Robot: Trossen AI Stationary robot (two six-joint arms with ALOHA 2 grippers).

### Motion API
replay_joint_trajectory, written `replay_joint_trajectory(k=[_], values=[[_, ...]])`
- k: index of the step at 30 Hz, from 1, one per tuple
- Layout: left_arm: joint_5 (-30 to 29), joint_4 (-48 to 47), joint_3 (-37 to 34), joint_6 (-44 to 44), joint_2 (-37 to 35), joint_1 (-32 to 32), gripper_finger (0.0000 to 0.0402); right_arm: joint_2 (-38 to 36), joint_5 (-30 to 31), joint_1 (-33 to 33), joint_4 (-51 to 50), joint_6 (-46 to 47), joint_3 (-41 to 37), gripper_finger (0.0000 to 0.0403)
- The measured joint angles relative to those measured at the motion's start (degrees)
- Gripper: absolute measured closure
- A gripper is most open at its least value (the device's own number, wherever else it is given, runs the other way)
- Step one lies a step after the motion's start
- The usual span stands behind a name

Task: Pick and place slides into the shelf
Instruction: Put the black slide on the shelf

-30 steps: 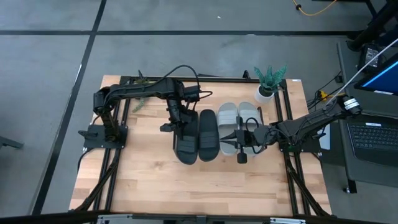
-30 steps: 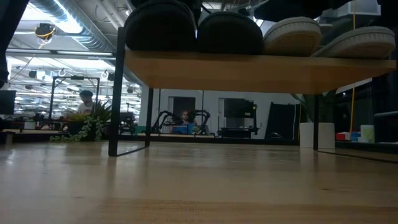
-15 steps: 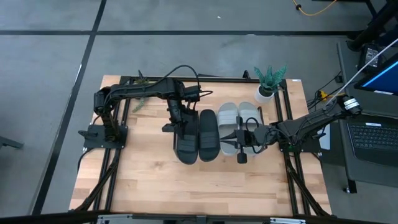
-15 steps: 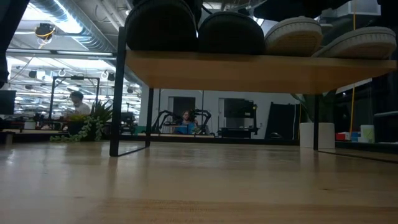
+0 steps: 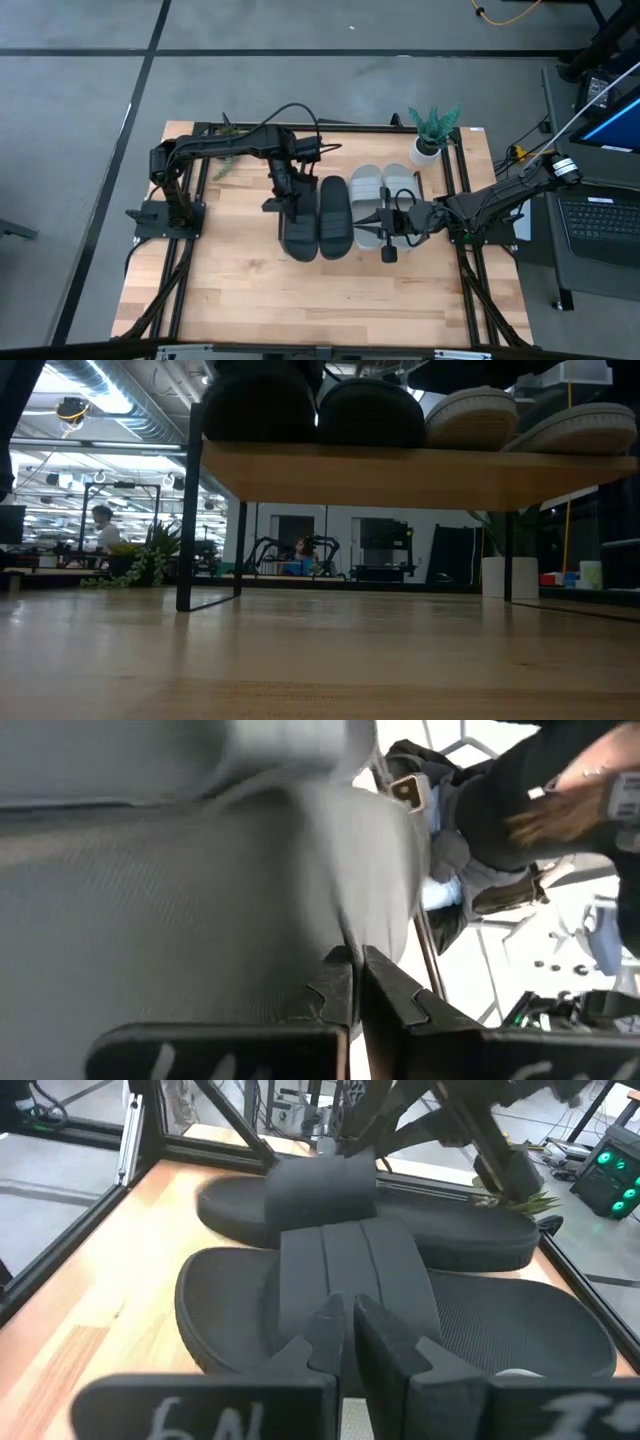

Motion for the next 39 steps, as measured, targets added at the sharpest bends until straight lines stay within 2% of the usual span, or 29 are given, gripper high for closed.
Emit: replay_joint_trajectory(k=[11, 31, 39], values=[[-1.0, 0.9, 0.0, -1.3, 0.0, 0.2, 0.0399, 0.0, 0.0, 0.0, 0.0, -0.7, 0.0, 0.0375], [-9.5, 8.2, 0.0, -3.3, 0.0, 0.2, 0.0293, 0.0, -0.1, 0.0, -0.1, -0.2, 0.0, 0.0375], [-10.1, 8.1, 0.0, -4.2, 0.0, 0.2, 0.0249, 0.0, -0.1, 0.0, -0.2, -0.3, 0.0, 0.0375]])
